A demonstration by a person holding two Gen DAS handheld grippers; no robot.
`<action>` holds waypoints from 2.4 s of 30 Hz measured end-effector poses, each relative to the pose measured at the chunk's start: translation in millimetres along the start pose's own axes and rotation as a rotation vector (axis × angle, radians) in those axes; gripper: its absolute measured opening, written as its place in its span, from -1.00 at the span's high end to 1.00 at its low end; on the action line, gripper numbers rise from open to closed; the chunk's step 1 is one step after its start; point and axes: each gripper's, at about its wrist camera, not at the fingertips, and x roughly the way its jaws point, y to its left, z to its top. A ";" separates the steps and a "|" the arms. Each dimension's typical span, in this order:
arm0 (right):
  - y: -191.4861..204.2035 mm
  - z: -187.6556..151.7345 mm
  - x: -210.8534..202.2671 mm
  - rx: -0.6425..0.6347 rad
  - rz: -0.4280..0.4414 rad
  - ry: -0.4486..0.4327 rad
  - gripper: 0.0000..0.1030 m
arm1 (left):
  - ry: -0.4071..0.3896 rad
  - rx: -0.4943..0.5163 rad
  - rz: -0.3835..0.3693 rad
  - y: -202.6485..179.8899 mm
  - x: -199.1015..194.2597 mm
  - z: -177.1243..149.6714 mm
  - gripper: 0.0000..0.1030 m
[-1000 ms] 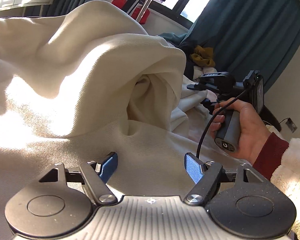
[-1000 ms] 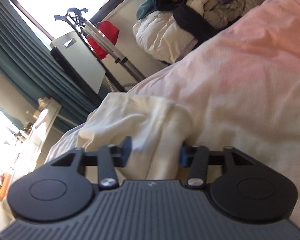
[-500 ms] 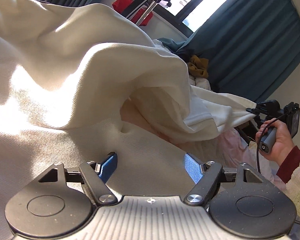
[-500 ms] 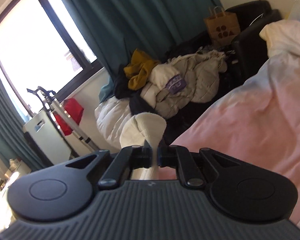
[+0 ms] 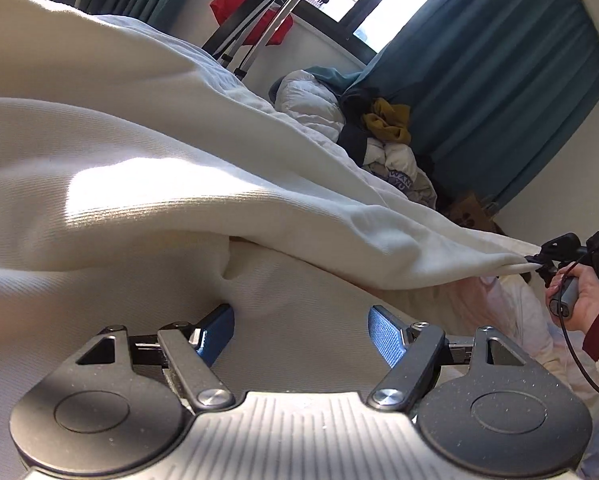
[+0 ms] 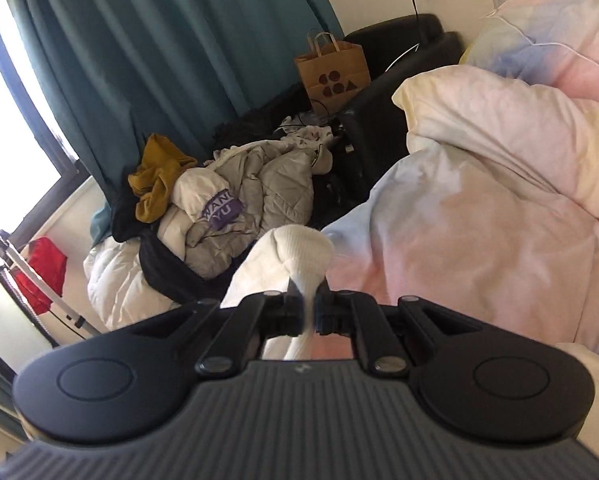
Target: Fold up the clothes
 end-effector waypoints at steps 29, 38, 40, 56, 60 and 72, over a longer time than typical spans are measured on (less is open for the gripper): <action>-149.4 -93.9 -58.3 0.048 -0.120 0.085 0.77 | 0.012 0.076 0.089 -29.5 -1.4 -2.2 -0.47; -125.4 -91.7 -146.6 0.057 0.001 0.085 -0.05 | -0.018 0.159 0.073 -51.5 -34.6 -12.2 -0.48; -124.6 -95.5 -170.0 0.082 0.042 0.095 -0.28 | -0.026 0.166 0.080 -56.8 -49.0 -15.2 -0.47; -152.0 -112.0 -262.4 0.117 0.143 0.233 -0.49 | -0.013 0.096 0.211 -102.3 -186.3 -40.5 -0.73; -165.8 -114.5 -263.6 0.144 0.137 0.265 -0.49 | -0.021 0.062 0.325 -102.9 -219.1 -44.5 -0.86; -200.5 -115.2 -270.0 0.324 0.104 0.267 -0.49 | -0.007 -0.214 0.560 -44.9 -258.7 -33.7 -0.86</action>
